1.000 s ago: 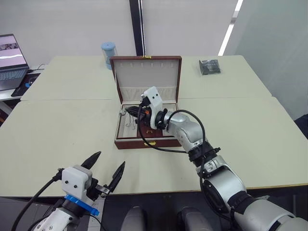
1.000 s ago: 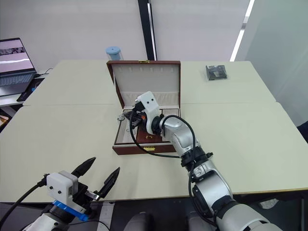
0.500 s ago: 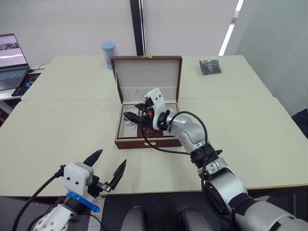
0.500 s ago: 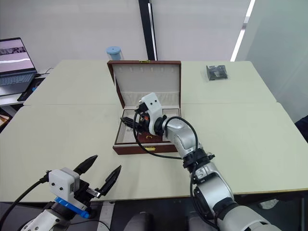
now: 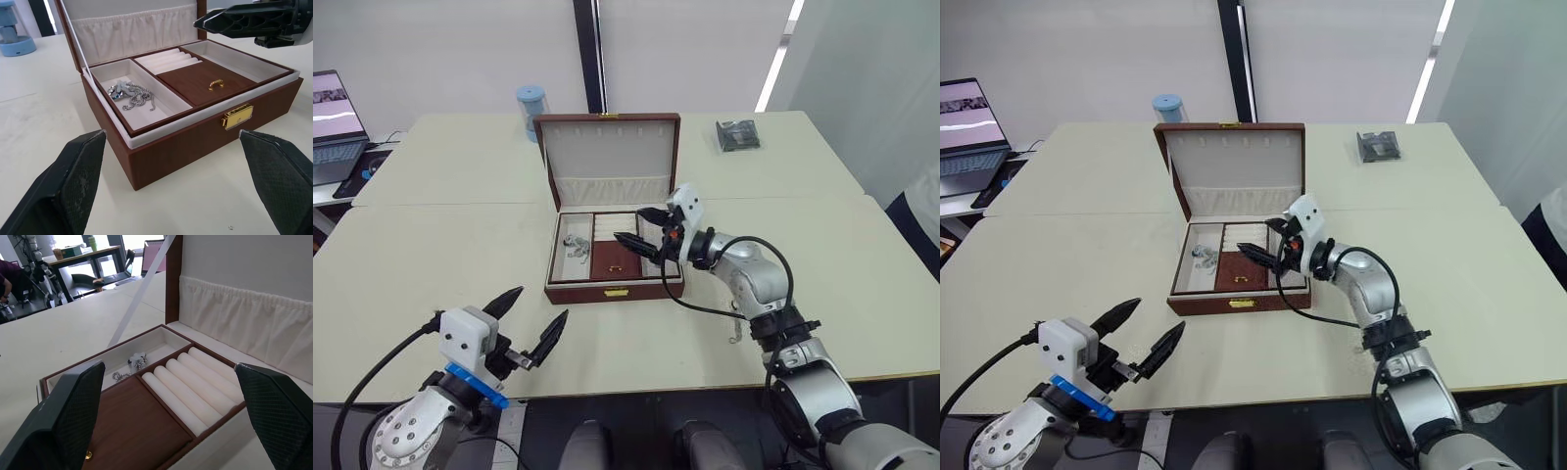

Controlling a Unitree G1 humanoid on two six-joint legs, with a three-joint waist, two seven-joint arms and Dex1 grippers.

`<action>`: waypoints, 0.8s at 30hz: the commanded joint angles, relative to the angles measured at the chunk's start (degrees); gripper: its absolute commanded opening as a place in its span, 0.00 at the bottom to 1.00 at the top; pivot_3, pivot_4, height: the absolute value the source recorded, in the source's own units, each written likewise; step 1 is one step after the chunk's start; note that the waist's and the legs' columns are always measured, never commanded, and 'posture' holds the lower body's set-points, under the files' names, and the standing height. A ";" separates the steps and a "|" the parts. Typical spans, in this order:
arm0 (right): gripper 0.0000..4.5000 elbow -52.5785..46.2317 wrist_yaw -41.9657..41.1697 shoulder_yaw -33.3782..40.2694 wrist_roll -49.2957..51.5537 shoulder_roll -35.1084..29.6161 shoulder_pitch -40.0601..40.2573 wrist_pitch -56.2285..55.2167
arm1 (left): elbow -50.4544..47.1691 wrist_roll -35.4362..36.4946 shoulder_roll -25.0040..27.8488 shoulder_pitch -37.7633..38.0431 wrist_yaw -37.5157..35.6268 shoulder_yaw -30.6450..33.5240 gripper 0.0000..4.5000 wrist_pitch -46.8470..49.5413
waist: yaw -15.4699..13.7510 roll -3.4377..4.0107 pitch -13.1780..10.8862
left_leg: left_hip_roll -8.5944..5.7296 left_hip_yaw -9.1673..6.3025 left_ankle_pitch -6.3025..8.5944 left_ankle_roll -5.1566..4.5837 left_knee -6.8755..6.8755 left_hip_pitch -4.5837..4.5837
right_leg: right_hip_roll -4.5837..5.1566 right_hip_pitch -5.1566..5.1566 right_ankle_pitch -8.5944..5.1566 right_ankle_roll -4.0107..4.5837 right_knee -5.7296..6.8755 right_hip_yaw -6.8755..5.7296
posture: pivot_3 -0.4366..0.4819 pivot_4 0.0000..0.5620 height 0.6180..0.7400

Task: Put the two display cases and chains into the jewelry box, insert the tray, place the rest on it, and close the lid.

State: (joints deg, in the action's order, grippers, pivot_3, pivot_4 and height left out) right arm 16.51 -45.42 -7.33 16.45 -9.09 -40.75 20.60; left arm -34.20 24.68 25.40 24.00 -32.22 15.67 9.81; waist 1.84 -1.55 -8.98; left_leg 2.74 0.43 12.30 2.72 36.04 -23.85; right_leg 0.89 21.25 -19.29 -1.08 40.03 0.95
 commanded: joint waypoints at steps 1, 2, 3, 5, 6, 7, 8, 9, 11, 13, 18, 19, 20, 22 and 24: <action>0.99 -4.53 -1.59 3.30 2.16 -2.79 0.96 -0.80 | 1.04 2.03 1.04 -0.73 -0.95 2.53 1.00 0.17 | -0.05 0.02 -0.02 | -0.01 0.01 0.00 0.00 0.00 0.00 | 0.00 0.00 0.00 0.00 -0.01 0.01 | 0.48 0.27 1.00; 0.99 -5.12 -1.86 3.78 2.19 -4.00 1.64 -0.74 | 1.80 2.49 1.39 -0.91 -1.31 3.34 1.00 0.25 | -0.06 0.02 -0.03 | -0.01 0.01 0.00 0.00 0.00 -0.01 | 0.01 -0.01 0.00 0.00 -0.02 0.01 | 0.48 0.27 1.00; 0.99 -6.11 -2.48 4.40 2.33 -5.54 2.70 -0.75 | 2.82 2.91 1.93 -1.04 -1.79 4.31 1.00 0.44 | -0.06 0.01 -0.03 | -0.01 0.01 0.00 0.00 0.00 -0.01 | 0.02 -0.01 0.00 0.00 -0.03 0.00 | 0.48 0.27 1.00; 0.99 -8.20 -3.39 5.69 2.87 -8.32 4.92 -0.48 | 5.04 4.12 3.23 -1.29 -2.82 6.53 1.00 0.99 | -0.08 0.03 -0.05 | -0.02 -0.01 0.00 0.00 0.00 -0.01 | 0.02 -0.02 0.00 0.00 -0.04 -0.01 | 0.48 0.27 1.00; 0.99 -9.48 -4.66 6.74 3.31 -10.68 6.76 -0.58 | 7.12 4.74 4.52 -1.88 -3.63 8.20 1.00 1.42 | -0.10 0.04 -0.06 | -0.01 -0.01 0.00 0.00 -0.01 -0.01 | 0.02 -0.02 0.00 0.00 -0.04 -0.02 | 0.48 0.27 1.00; 0.99 -10.37 -5.60 7.50 3.59 -12.62 8.29 -0.65 | 9.02 5.06 5.70 -2.45 -4.43 9.57 1.00 1.59 | -0.22 0.07 -0.10 | -0.01 0.00 0.00 0.00 -0.02 -0.01 | 0.02 -0.01 0.00 0.00 -0.05 -0.01 | 0.48 0.27 1.00; 0.99 -11.27 -6.36 8.54 3.95 -14.70 10.07 -0.56 | 11.54 4.97 7.31 -3.22 -5.56 11.01 1.00 1.30 | -0.39 0.06 -0.14 | -0.03 -0.03 0.00 0.00 -0.01 -0.01 | 0.02 -0.03 0.00 0.00 -0.05 -0.03 | 0.48 0.27 1.00; 0.99 -12.19 -7.09 9.41 4.40 -16.59 11.79 -0.53 | 14.01 5.03 8.90 -4.06 -6.77 12.36 1.00 1.02 | -0.37 0.08 -0.17 | -0.03 -0.05 0.00 0.00 -0.01 -0.01 | 0.02 -0.03 0.00 -0.01 -0.06 -0.06 | 0.48 0.27 1.00; 0.99 -13.68 -8.44 10.80 4.55 -20.15 15.31 -1.20 | 19.11 5.57 12.17 -6.02 -9.27 14.84 1.00 0.97 | -0.40 0.12 -0.22 | -0.04 -0.02 0.00 0.00 -0.01 -0.01 | 0.02 -0.03 0.00 0.00 -0.06 -0.04 | 0.48 0.27 1.00; 0.99 -14.32 -9.64 12.13 4.24 -23.19 18.70 -2.67 | 24.04 5.89 15.26 -8.51 -11.42 16.58 1.00 1.34 | -0.30 0.14 -0.25 | -0.03 0.01 0.00 0.00 -0.01 0.00 | 0.01 -0.02 0.00 -0.01 -0.07 -0.03 | 0.48 0.27 1.00; 0.99 -14.67 -11.20 17.14 5.67 -27.50 26.05 -4.73 | 33.38 5.77 21.65 -14.75 -15.87 17.82 1.00 3.54 | 0.04 0.12 -0.30 | 0.00 0.05 0.00 0.00 -0.03 0.01 | -0.04 -0.01 -0.01 -0.01 -0.07 0.01 | 0.48 0.27 1.00; 0.99 -14.32 -11.09 18.60 6.33 -27.87 27.60 -4.62 | 35.52 5.22 22.81 -16.16 -16.67 17.62 1.00 3.38 | 0.08 0.12 -0.31 | 0.01 0.07 0.00 0.00 -0.03 0.01 | -0.04 0.01 -0.01 -0.01 -0.07 0.03 | 0.48 0.27 1.00; 0.99 -14.05 -10.88 19.79 6.82 -28.13 28.85 -4.62 | 37.38 4.75 23.71 -17.38 -17.28 17.49 1.00 3.29 | -0.01 0.11 -0.31 | 0.00 0.09 0.00 0.00 -0.04 0.01 | -0.04 0.01 -0.01 -0.01 -0.07 0.04 | 0.48 0.27 1.00; 0.99 -14.00 -10.54 20.95 7.12 -28.35 30.31 -4.98 | 39.80 4.21 24.61 -18.88 -18.23 17.42 1.00 2.97 | 0.03 0.13 -0.33 | 0.01 0.07 0.00 0.00 -0.05 0.01 | -0.04 0.01 -0.01 -0.01 -0.07 0.02 | 0.48 0.27 1.00; 0.99 -14.08 -10.19 22.10 7.00 -28.67 31.92 -5.35 | 41.95 3.64 25.40 -20.11 -19.01 17.41 1.00 2.37 | 0.09 0.14 -0.33 | 0.01 0.10 0.00 0.00 -0.05 0.02 | -0.03 0.01 -0.01 -0.01 -0.06 0.04 | 0.48 0.27 1.00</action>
State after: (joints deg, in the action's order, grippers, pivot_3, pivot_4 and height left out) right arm 3.92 -55.95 12.52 22.11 -36.74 -9.07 16.56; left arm 7.02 28.69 49.40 4.38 -50.46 31.85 13.20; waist 1.93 -1.41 -9.31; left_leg 2.76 0.55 12.30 2.73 35.99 -23.83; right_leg 0.86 21.26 -19.30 -1.09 39.97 1.00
